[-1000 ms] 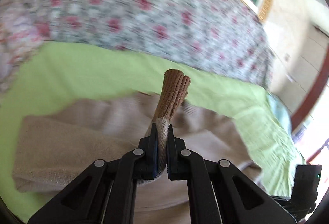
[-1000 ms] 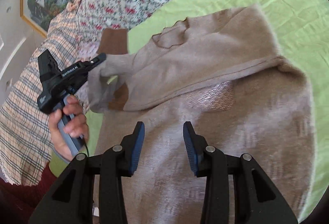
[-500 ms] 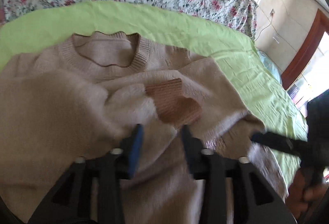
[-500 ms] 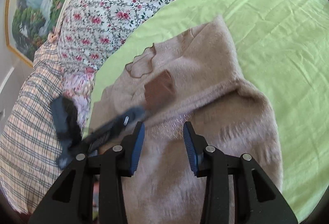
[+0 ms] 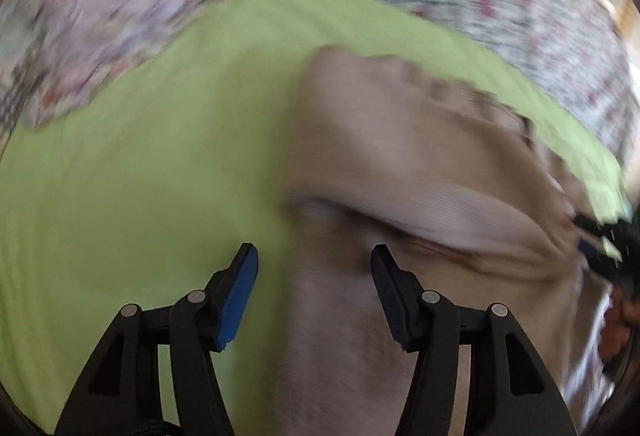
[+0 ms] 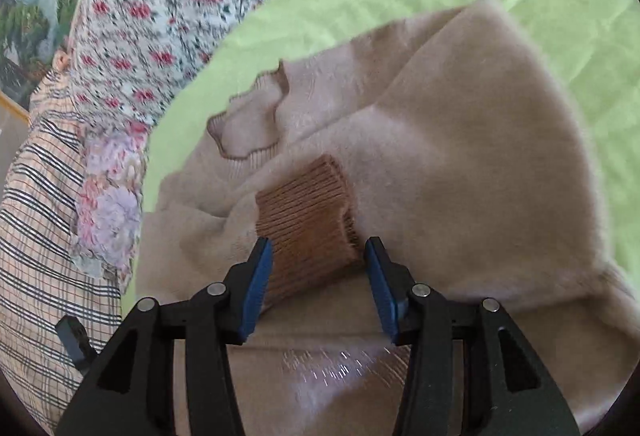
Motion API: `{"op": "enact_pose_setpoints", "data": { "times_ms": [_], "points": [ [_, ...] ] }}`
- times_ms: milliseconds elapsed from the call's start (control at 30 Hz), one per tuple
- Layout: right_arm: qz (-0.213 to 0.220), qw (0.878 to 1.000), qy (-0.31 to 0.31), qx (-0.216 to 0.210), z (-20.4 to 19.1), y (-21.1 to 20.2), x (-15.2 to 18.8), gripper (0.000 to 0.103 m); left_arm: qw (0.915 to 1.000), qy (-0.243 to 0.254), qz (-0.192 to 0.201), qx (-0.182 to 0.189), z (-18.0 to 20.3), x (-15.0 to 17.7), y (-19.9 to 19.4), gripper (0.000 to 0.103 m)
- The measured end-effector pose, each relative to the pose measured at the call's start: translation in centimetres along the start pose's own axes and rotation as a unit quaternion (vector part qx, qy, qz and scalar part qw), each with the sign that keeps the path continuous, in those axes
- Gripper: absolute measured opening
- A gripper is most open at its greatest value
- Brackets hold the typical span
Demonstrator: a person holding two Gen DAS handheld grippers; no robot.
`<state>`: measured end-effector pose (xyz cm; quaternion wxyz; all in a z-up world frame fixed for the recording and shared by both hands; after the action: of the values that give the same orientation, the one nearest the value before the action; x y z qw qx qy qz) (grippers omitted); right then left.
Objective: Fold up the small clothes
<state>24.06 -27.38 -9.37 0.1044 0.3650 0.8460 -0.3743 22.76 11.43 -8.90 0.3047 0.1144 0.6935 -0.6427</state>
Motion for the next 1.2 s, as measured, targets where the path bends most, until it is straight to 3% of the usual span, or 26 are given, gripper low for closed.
{"op": "enact_pose_setpoints", "data": {
  "times_ms": [67, 167, 200, 233, 267, 333, 500, 600, 700, 800, 867, 933, 1067, 1133, 1167, 1200],
  "points": [
    [-0.007, 1.000, -0.004, -0.013, -0.8, 0.7, -0.2, 0.012, 1.0000, -0.007, 0.001, -0.002, -0.1, -1.2, 0.9, 0.058],
    [0.048, 0.998, -0.030, -0.040, -3.5, -2.1, -1.7, 0.011, 0.9999, 0.003, 0.004, -0.015, 1.0, -3.1, 2.0, 0.056],
    [0.089, 0.994, -0.043, -0.054, -4.6, -4.6, -2.6, 0.011, 0.9997, 0.002, 0.006, -0.022, 1.1, -3.4, 2.2, 0.053],
    [0.115, 0.990, -0.048, -0.059, -4.9, -6.2, -3.1, 0.011, 0.9995, 0.002, 0.011, -0.028, 1.1, -3.7, 2.1, 0.044],
    [0.137, 0.988, -0.051, -0.057, -5.0, -7.6, -3.4, 0.011, 0.9993, 0.000, 0.017, -0.035, 1.0, -3.7, 1.8, 0.038],
    [0.167, 0.984, -0.050, -0.032, -3.5, -9.9, -3.8, 0.011, 0.9991, 0.005, 0.026, -0.032, 1.4, -3.0, 1.0, 0.041],
    [0.116, 0.993, -0.023, 0.029, 2.1, -8.4, -2.2, 0.011, 0.9982, 0.017, 0.033, -0.046, 1.9, -1.2, 0.4, 0.039],
    [0.089, 0.994, -0.021, 0.051, 3.7, -6.9, -0.5, 0.011, 0.9995, -0.012, 0.019, -0.021, 1.0, -1.2, 0.2, 0.039],
    [0.092, 0.994, -0.028, 0.050, 3.6, -7.3, -0.1, 0.011, 0.9995, 0.022, -0.008, 0.021, 1.1, -0.5, 0.2, 0.039],
    [0.090, 0.994, -0.039, 0.049, 3.0, -7.8, -0.4, 0.011, 0.9903, 0.035, -0.031, 0.131, 1.2, -0.4, -1.5, 0.043],
    [0.087, 0.994, -0.047, 0.055, 2.6, -7.5, -0.2, 0.011, 0.9845, 0.025, -0.030, 0.171, 1.0, -1.3, -2.2, 0.066],
    [0.083, 0.994, -0.050, 0.057, 2.6, -7.2, 0.0, 0.011, 0.9851, 0.017, -0.028, 0.169, 1.1, -3.3, -1.4, 0.075],
    [0.081, 0.994, -0.045, 0.058, 2.8, -7.1, -0.1, 0.011, 0.9888, 0.015, -0.068, 0.132, 2.5, -5.7, 3.6, 0.074],
    [0.079, 0.994, -0.043, 0.055, 2.9, -7.0, -0.2, 0.012, 0.9906, 0.026, -0.062, 0.119, 3.4, -6.5, 5.1, 0.067],
    [0.078, 0.994, -0.045, 0.056, 2.8, -7.0, -0.3, 0.012, 0.9915, 0.036, -0.046, 0.117, 3.9, -6.7, 5.0, 0.027],
    [0.077, 0.994, -0.055, 0.054, 2.3, -7.0, -0.5, 0.011, 0.9897, 0.043, -0.043, 0.130, 4.6, -6.8, 4.9, 0.006]
  ]
}}
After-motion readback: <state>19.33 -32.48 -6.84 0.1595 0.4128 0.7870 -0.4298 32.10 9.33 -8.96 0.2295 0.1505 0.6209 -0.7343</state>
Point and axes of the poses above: each gripper's, at about its wrist camera, not at the fingertips, and y roughly the way its jaws point, z to its right, x to its underside, the point moved 7 cm from there along y, roughly the way its jaws point, and after that the axes turned 13 degrees about -x, right-handed, at the moved point
